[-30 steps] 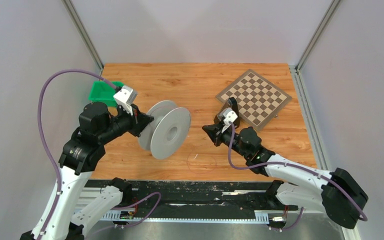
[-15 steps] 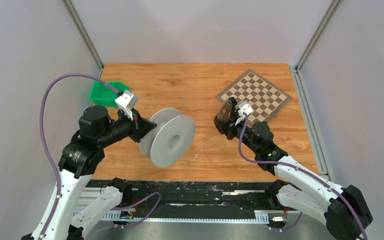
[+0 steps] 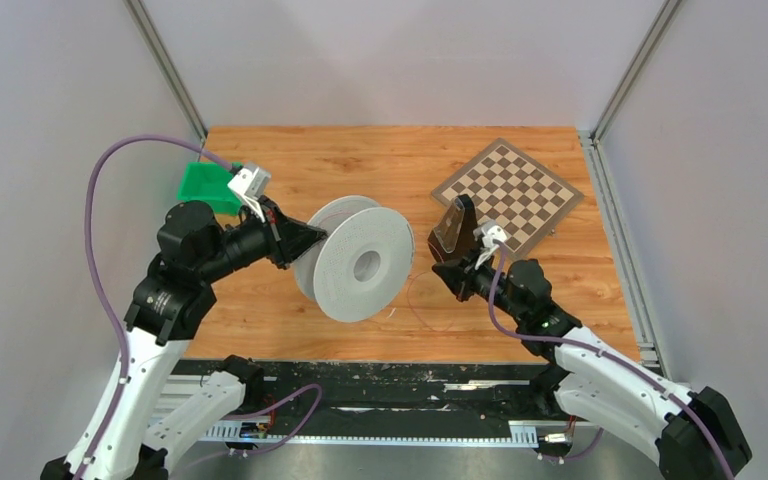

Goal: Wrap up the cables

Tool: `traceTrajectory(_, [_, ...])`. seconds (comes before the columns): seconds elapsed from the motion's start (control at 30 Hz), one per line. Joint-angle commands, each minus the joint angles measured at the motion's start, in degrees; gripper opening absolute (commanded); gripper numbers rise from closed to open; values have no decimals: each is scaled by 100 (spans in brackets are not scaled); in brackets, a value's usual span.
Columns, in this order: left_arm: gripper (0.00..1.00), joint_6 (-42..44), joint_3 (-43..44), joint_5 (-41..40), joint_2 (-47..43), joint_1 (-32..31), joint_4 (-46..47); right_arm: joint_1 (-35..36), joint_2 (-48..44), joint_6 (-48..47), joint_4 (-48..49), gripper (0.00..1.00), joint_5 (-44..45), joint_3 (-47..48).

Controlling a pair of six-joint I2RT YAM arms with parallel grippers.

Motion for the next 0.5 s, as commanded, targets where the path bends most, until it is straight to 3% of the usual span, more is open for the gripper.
traceTrajectory(0.0, [0,-548,-79,-359,132,-6,909,50,-353,736,245,0,-610,-222])
traceTrajectory(0.1, [0,-700,-236,-579,322,-6,1251,257,-582,981,180,0,-829,-295])
traceTrajectory(0.33, [0,-870,-70,-1069,1011,-11,1510,860,-1957,1225,-701,0,232,-373])
traceTrajectory(0.47, [0,-1780,-104,-1563,1258,-10,1744,862,-2513,1013,-1345,0,308,-343])
